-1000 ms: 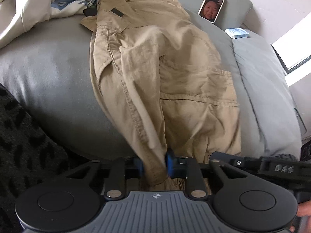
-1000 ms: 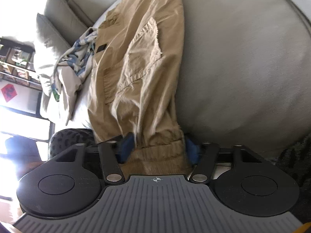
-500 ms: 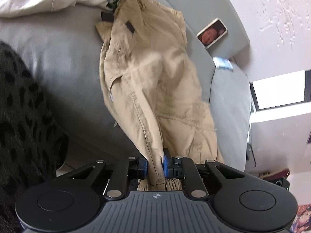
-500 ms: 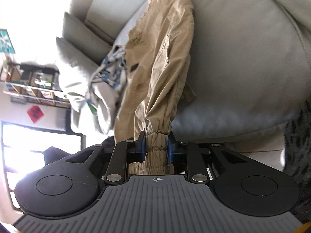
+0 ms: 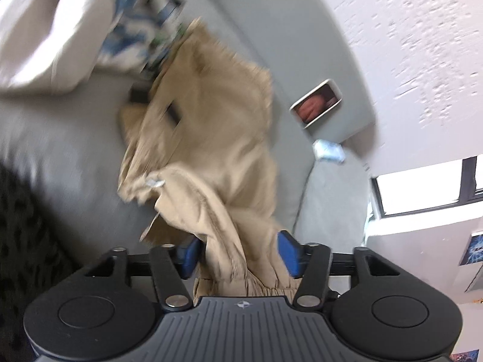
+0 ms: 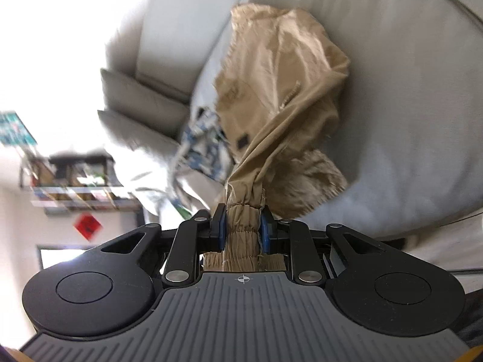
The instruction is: Fold clothes
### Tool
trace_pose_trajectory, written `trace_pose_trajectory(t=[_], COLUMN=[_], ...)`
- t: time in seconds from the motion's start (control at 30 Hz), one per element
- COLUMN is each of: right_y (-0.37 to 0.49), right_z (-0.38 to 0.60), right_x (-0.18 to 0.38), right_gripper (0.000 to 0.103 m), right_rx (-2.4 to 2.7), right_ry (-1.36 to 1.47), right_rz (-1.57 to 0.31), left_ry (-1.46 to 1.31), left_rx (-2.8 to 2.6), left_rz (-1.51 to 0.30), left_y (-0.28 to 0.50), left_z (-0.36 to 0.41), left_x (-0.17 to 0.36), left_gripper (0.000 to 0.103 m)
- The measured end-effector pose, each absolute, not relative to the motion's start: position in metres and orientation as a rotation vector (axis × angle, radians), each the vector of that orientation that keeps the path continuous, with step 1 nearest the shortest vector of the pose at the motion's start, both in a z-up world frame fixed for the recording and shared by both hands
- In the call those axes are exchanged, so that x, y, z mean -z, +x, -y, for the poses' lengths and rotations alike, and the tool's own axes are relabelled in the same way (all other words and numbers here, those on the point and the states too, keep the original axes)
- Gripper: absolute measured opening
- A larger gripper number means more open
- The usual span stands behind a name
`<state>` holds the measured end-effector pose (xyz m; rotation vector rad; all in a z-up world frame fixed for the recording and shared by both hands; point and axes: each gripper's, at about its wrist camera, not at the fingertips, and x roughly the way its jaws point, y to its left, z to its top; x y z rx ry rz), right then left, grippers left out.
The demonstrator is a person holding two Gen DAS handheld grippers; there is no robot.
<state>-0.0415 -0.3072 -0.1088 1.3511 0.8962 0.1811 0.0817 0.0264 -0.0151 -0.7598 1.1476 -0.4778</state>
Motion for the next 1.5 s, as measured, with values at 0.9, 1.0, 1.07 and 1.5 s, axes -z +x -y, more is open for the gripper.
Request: trace_pose_trajectory(t=[0.9, 1.0, 1.07, 1.5], right_y=[0.126, 0.115, 0.109, 0.151], right_z=[0.325, 0.337, 0.345, 0.339], right_x=[0.104, 0.1, 0.096, 0.136], right_gripper=[0.066, 0.067, 0.069, 0.052], right_rx=[0.007, -0.003, -0.014, -0.127], right_ry=[1.116, 1.039, 0.998, 0.623], right_rz=[-0.758, -0.753, -0.729, -1.007], left_ry=[-0.449, -0.402, -0.388, -0.273], left_rx=[0.381, 0.397, 0.415, 0.398], left_rz=[-0.886, -0.92, -0.937, -0.997], left_y=[0.108, 0.109, 0.11, 0.143], left_z=[-0.049, -0.05, -0.048, -0.019], left_x=[0.023, 0.031, 0.037, 0.07], left_gripper=[0.078, 0.078, 0.078, 0.073])
